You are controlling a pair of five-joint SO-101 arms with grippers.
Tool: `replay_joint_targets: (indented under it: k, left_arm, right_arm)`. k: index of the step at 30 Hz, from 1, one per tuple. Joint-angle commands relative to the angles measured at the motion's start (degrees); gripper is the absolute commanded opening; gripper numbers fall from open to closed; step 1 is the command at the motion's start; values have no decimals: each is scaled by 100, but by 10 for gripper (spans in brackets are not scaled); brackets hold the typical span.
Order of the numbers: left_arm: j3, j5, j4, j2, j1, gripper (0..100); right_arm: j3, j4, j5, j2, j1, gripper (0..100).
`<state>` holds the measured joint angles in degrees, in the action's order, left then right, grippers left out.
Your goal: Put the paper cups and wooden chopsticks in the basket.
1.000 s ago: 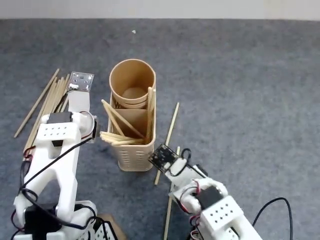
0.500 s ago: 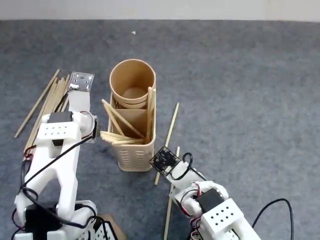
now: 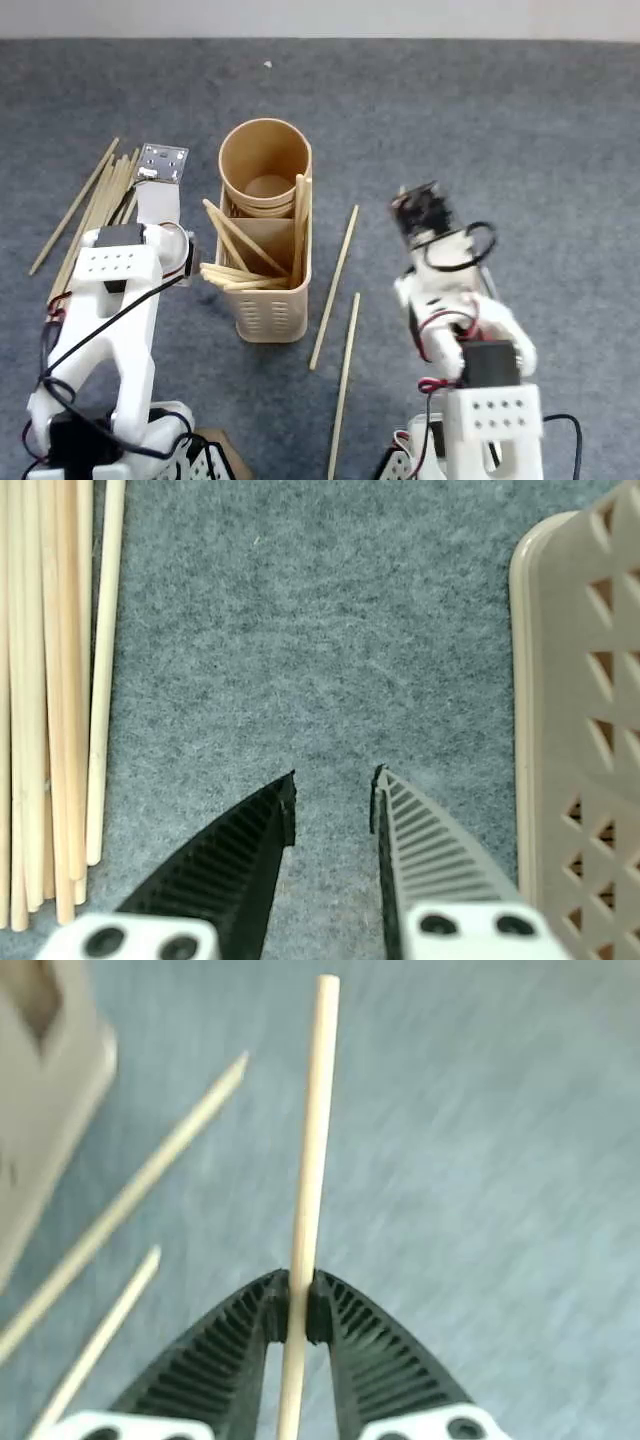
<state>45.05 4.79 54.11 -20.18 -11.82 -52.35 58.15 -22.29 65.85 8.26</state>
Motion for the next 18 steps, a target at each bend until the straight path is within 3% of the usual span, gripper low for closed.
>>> replay_joint_targets:
  k: [1,4,9,14,18]
  left_arm:
    - [-22,-35,-62,-180,4,148]
    - [-22,-35,-62,-180,4,148]
    - [-22,-35,-62,-180,4,148]
    - [-22,-35,-62,-180,4,148]
    - [-22,-35,-70,-180,4,148]
  right_arm:
    - [1138,-444,457,66,295,6]
    - [1675,-1385,1451,48,989,6]
    - [1851,-2976,2180,40,2097,5]
    - [1842,-4092,2295,40,2563,5]
    - [1824,-4215,2303,31,2712,5]
